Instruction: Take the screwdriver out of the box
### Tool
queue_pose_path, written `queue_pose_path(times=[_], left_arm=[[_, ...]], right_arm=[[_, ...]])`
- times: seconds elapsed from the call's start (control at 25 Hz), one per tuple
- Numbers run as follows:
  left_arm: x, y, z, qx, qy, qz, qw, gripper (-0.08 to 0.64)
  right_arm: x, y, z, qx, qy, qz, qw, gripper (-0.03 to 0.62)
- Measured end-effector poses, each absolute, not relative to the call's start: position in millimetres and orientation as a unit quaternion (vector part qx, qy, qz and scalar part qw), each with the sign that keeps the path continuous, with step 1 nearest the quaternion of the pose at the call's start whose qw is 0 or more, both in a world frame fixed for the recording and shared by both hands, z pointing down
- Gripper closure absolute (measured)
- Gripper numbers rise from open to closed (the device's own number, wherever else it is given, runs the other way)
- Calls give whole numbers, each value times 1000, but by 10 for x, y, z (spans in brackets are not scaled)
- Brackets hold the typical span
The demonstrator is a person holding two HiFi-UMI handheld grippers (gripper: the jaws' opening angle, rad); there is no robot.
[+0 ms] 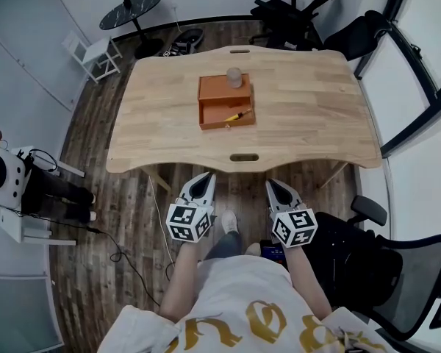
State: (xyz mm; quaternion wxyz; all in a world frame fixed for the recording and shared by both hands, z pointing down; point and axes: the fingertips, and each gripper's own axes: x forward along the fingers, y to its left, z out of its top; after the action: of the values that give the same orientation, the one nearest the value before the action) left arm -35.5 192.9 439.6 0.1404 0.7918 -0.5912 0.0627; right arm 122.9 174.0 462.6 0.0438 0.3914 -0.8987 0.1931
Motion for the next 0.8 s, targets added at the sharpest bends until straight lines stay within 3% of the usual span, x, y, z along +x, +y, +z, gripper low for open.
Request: queue_pose_path(times=[0.8], left_arm=[[-1181, -588, 4600, 819, -546, 54, 166, 551]], right_arm=[[610, -508, 5046, 443, -862, 227, 99, 580]])
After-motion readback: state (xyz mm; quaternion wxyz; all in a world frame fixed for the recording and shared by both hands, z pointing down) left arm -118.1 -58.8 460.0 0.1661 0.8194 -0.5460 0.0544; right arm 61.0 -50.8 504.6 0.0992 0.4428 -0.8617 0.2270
